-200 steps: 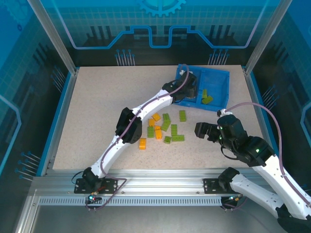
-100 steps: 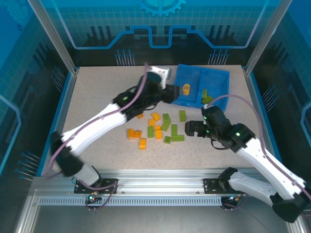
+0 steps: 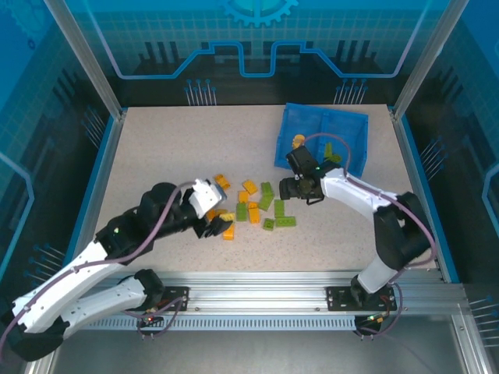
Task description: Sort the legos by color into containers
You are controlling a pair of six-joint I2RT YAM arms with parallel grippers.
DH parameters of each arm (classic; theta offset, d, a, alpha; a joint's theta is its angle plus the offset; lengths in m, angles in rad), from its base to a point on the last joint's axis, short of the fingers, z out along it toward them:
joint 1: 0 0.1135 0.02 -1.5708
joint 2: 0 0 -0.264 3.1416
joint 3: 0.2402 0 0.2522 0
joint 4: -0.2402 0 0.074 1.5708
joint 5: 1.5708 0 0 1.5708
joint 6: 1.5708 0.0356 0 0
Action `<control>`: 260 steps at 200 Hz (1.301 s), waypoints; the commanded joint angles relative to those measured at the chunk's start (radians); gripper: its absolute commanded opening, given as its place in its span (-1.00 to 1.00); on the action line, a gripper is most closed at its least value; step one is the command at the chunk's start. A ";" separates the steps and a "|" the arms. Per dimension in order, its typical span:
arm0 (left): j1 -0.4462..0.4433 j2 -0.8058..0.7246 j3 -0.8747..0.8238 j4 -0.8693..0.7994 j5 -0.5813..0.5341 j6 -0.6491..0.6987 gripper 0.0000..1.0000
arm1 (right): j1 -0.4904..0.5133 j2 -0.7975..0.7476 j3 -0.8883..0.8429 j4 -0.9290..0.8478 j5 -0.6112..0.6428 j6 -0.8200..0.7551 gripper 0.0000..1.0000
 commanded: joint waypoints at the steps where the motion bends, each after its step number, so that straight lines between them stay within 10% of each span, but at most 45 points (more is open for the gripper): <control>1: -0.003 -0.014 -0.063 0.010 0.061 0.188 0.46 | -0.021 0.092 0.077 0.072 0.005 -0.038 0.56; 118: 0.002 -0.054 -0.114 0.024 0.065 0.243 0.97 | -0.032 0.196 0.075 0.098 0.003 -0.012 -0.43; 205: 0.078 -0.165 -0.164 0.133 0.083 0.212 0.98 | -0.121 -0.300 -0.007 0.079 0.140 -0.073 -0.47; 260: 0.092 -0.175 -0.168 0.125 0.104 0.198 0.97 | -0.402 -0.065 0.182 0.080 0.038 -0.104 -0.46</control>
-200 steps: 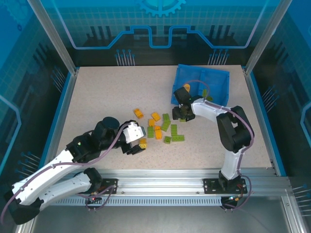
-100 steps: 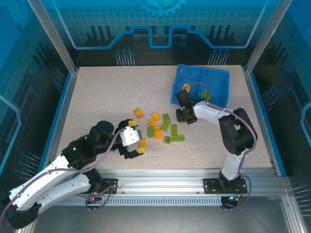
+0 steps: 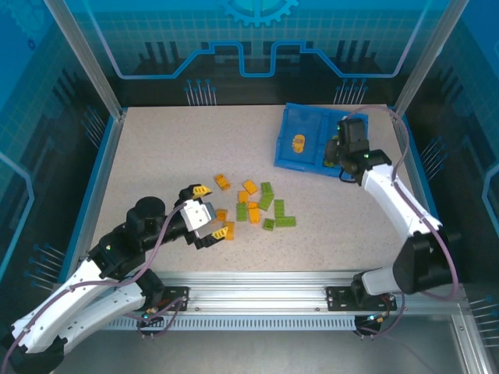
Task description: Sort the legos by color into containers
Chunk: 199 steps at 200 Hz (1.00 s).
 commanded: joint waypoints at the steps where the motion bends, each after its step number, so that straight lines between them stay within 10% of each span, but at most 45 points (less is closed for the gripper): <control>1: 0.010 -0.008 -0.019 0.022 0.030 -0.021 0.97 | -0.076 0.158 0.104 -0.015 -0.042 -0.024 -0.46; 86: 0.010 -0.004 -0.032 0.013 -0.065 -0.026 0.97 | -0.153 0.586 0.433 -0.135 -0.026 0.013 -0.21; 151: 0.015 0.058 0.004 0.026 -0.121 -0.108 0.97 | -0.155 0.479 0.406 -0.155 -0.063 0.022 -0.04; 199: 0.015 0.319 0.182 -0.014 -0.164 -0.533 0.98 | -0.126 0.171 0.238 -0.176 -0.306 0.037 0.10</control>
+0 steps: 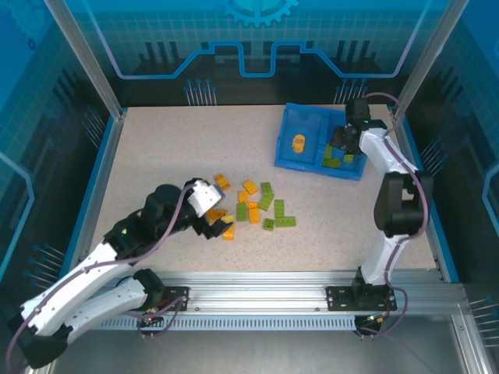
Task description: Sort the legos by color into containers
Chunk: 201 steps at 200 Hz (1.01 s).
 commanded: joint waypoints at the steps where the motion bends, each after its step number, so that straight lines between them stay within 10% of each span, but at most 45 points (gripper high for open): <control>1: 0.008 0.107 0.094 -0.003 -0.041 -0.293 0.98 | 0.017 -0.202 -0.082 -0.035 -0.180 0.010 0.11; 56: 0.015 0.551 0.324 -0.233 -0.319 -0.990 0.85 | 0.260 -0.591 -0.294 -0.123 -0.388 -0.049 0.48; 122: 0.127 0.866 0.471 -0.237 -0.306 -1.221 0.87 | 0.568 -0.771 -0.432 -0.145 -0.476 0.007 0.89; 201: 0.274 1.160 0.620 -0.176 -0.171 -1.182 0.60 | 0.649 -0.765 -0.420 -0.159 -0.388 0.018 1.00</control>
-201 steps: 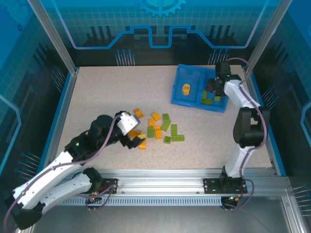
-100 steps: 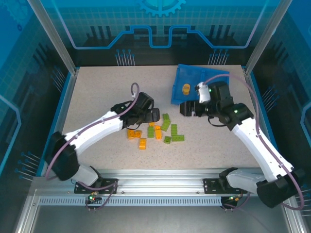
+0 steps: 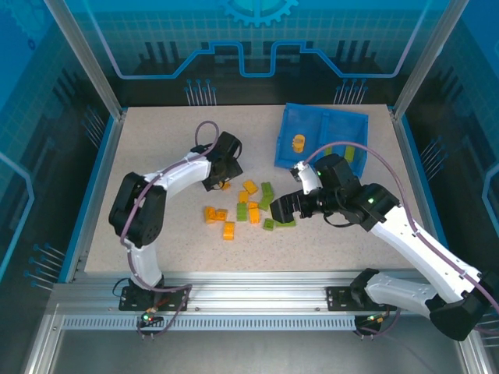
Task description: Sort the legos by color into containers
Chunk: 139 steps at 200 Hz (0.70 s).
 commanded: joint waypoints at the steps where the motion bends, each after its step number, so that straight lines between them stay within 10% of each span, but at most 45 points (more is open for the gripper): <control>1: 0.025 0.055 0.049 0.005 0.066 0.004 0.60 | 0.016 0.002 0.009 -0.022 0.031 0.013 1.00; 139: 0.064 0.130 0.001 0.046 0.128 0.038 -0.27 | 0.046 0.016 0.036 -0.038 0.054 0.034 1.00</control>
